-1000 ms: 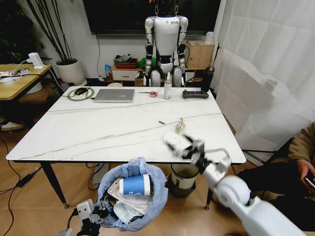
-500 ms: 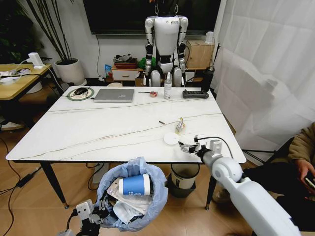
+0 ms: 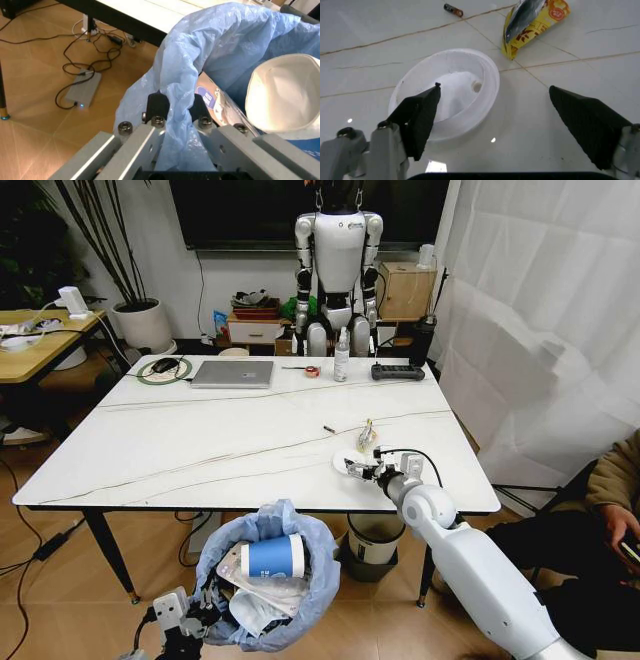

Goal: Pick up the trash bin and place the trash from the table into it.

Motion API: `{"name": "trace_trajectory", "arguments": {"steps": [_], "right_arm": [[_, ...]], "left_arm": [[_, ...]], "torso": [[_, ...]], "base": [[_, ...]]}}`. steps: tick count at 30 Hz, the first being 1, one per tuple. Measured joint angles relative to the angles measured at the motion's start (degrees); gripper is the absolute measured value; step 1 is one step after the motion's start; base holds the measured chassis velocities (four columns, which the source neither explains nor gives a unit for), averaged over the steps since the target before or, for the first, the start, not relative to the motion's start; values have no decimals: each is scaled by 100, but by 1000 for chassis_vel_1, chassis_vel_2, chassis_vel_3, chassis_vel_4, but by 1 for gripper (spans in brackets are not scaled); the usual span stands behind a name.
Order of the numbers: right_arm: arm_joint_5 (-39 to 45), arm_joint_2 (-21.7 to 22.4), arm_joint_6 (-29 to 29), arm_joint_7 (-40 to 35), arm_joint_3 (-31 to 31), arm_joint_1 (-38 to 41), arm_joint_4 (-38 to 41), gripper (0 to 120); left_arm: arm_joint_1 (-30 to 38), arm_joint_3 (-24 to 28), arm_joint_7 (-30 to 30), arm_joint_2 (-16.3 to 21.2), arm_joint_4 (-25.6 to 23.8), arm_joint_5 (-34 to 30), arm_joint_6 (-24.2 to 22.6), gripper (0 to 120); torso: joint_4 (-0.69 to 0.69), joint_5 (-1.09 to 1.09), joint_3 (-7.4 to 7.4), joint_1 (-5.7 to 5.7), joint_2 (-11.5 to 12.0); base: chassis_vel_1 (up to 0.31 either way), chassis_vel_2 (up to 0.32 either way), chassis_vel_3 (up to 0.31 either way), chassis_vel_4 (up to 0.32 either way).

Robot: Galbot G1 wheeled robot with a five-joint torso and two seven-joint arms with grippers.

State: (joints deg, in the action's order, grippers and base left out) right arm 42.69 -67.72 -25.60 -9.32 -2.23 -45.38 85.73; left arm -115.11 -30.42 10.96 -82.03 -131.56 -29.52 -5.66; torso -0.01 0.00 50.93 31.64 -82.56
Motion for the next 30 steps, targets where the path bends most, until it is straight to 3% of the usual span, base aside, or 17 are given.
{"name": "trace_trajectory", "arguments": {"steps": [6,8,10,14,18,23,30], "right_arm": [[-71,59,39,42,39,16,-57,63],[-82,110,52,56,62,16,-57,52],[-82,115,54,58,65,16,-57,51],[-87,152,78,66,111,11,-48,31],[-87,155,105,77,134,1,-47,22],[-88,160,161,89,160,-31,-19,0],[-15,246,190,88,133,-38,197,0]], "left_arm": [[11,-4,-1,14,-4,-15,0,0],[26,-6,-1,21,0,-25,1,0],[29,-6,-1,21,2,-26,0,0],[88,-6,3,42,41,-76,-5,0],[112,-16,8,55,63,-105,-12,0],[136,-19,16,61,94,-122,-19,0],[142,-22,23,63,101,-130,-24,0]], "torso": [[0,0,-1,0,0],[0,0,-1,0,0],[0,0,-1,0,0],[0,0,-1,0,0],[0,0,-1,0,0],[0,0,-1,0,-1],[0,0,1,0,0]], "base": [[0,0,0,0],[0,0,0,0],[0,0,0,0],[0,0,0,0],[0,0,0,0],[0,0,0,0],[0,0,0,0]]}}
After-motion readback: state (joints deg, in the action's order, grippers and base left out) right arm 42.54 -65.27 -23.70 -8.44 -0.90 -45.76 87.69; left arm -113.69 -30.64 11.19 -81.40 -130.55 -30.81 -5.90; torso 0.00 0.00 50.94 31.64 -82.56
